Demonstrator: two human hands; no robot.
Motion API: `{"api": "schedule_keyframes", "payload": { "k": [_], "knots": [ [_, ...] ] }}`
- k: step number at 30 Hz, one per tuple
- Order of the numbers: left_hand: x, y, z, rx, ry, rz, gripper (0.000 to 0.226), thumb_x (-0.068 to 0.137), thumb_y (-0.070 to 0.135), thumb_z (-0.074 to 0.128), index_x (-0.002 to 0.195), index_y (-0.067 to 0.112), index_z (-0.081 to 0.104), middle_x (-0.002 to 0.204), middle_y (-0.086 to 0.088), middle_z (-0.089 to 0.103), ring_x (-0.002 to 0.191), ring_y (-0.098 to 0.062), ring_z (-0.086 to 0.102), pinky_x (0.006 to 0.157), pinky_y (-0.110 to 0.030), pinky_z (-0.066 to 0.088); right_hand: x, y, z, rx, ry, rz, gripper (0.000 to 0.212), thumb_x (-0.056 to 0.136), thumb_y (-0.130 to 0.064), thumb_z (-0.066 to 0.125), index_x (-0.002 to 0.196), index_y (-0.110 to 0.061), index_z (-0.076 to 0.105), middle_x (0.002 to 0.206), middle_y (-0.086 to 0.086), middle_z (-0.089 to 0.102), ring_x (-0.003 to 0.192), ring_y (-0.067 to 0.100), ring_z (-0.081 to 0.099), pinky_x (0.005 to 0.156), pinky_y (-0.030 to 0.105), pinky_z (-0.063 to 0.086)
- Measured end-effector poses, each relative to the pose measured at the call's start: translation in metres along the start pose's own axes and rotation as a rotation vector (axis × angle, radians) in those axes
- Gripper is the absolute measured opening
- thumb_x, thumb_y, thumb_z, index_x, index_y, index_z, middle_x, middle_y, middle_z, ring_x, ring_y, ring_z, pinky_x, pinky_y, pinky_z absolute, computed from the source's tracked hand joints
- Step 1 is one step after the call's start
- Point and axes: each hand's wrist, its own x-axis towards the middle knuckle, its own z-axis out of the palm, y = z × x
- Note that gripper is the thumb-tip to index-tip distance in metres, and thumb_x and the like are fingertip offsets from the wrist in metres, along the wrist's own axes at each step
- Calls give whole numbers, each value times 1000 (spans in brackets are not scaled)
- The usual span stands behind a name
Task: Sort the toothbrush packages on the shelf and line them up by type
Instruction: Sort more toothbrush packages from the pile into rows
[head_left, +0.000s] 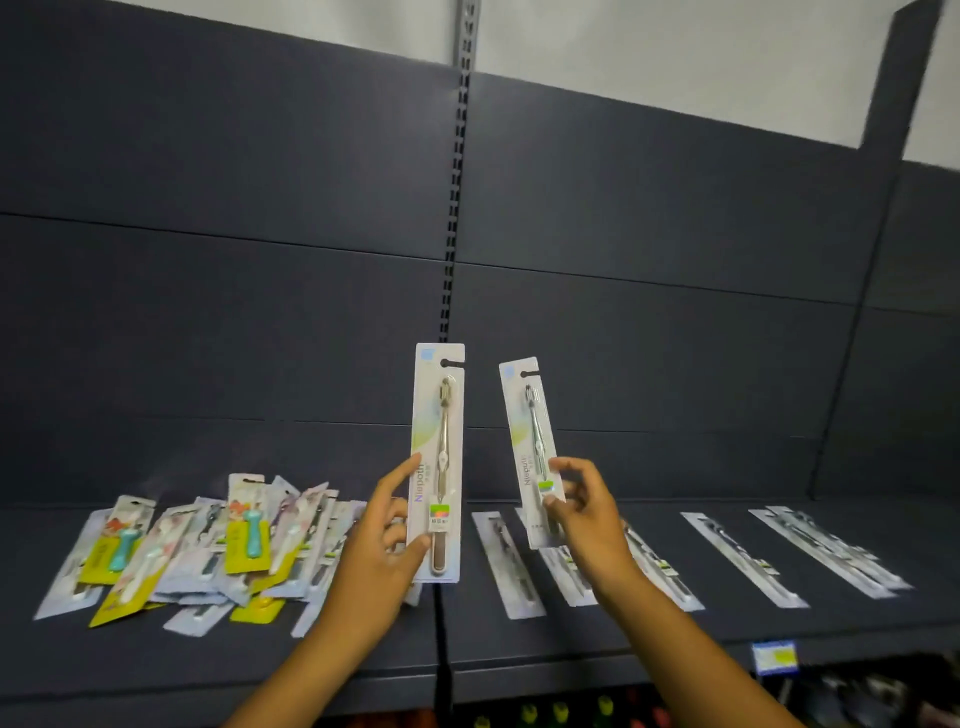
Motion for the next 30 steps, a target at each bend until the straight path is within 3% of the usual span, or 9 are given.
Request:
{"api": "schedule_keyframes", "payload": {
  "k": [5, 8, 11, 15, 22, 30],
  "knots": [
    [5, 3, 77, 46, -7, -5, 74, 92, -5, 57, 138, 49, 39, 103, -5, 69, 94, -20, 67, 79, -29, 53, -9, -1, -82, 27, 17, -42, 36, 91, 6, 57, 117, -19, 57, 110, -6, 66, 88, 3, 67, 74, 23, 57],
    [9, 2, 117, 56, -14, -9, 74, 91, -4, 59, 137, 50, 39, 102, -7, 68, 94, -21, 65, 79, -32, 54, -15, 4, -129, 27, 37, -44, 35, 92, 6, 57, 116, -19, 57, 106, -11, 67, 87, 1, 67, 73, 22, 58],
    [13, 1, 157, 51, -39, -17, 73, 91, -5, 59, 137, 48, 40, 102, -5, 69, 92, -17, 65, 75, -25, 54, -16, 14, -170, 8, 60, -39, 34, 92, 7, 57, 116, -17, 57, 107, -12, 66, 88, -2, 67, 70, 18, 56],
    [23, -4, 204, 52, -85, -13, 73, 90, -3, 61, 138, 49, 39, 94, -2, 68, 82, -10, 60, 68, -18, 48, -11, 29, -214, -5, 102, -29, 36, 90, 7, 60, 116, -18, 58, 108, -4, 67, 91, 3, 68, 74, 23, 58],
    [61, -29, 269, 53, -93, -46, 73, 86, 2, 68, 139, 39, 34, 105, 1, 69, 102, -13, 66, 71, -22, 57, 28, 56, -266, -11, 98, -20, 37, 89, 4, 62, 116, -21, 58, 103, -10, 71, 94, 12, 70, 79, 36, 60],
    [113, -73, 323, 109, -78, -115, 72, 86, 3, 68, 138, 38, 33, 107, 0, 69, 104, -13, 67, 79, -27, 59, 96, 83, -303, -25, -10, -5, 35, 91, 0, 62, 118, -22, 56, 108, -11, 67, 95, 8, 70, 70, 25, 59]
  ]
}}
